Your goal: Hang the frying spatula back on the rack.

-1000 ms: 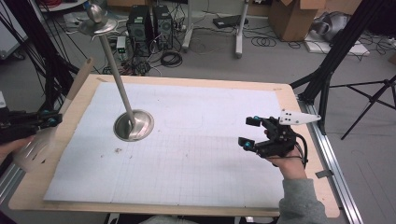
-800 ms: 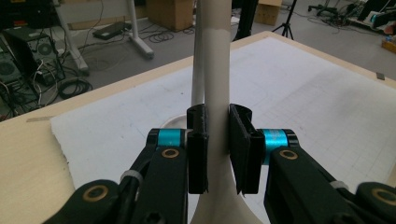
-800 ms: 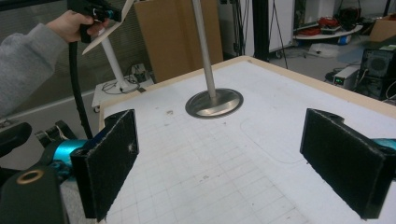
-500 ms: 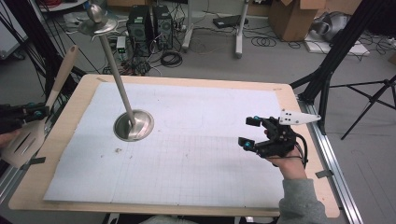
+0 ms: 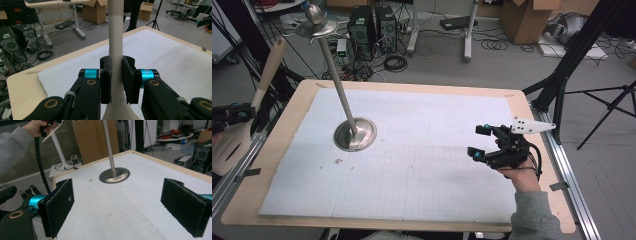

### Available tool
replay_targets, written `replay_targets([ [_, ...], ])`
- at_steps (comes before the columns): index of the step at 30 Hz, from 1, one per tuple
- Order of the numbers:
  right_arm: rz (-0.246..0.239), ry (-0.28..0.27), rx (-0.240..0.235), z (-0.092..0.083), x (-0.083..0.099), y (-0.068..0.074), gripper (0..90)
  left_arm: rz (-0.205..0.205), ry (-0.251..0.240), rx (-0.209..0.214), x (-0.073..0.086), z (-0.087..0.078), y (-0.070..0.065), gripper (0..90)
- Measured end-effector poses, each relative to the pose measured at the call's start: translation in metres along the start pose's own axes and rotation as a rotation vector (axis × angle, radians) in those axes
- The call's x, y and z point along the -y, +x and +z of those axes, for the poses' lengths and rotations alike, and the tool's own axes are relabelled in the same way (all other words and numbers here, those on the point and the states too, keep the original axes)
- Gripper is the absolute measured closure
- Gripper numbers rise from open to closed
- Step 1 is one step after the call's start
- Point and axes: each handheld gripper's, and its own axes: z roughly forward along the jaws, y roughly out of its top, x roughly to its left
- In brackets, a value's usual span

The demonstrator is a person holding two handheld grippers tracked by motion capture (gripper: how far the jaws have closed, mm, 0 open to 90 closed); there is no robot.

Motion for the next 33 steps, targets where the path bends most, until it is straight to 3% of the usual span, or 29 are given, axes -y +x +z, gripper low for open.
replay_targets([
  [33, 0.003, -0.003, 0.001, -0.0015, 0.0004, -0.0005, 10.6, -0.014, -0.020, 0.028, -0.0083, 0.0046, 0.0009, 77.7],
])
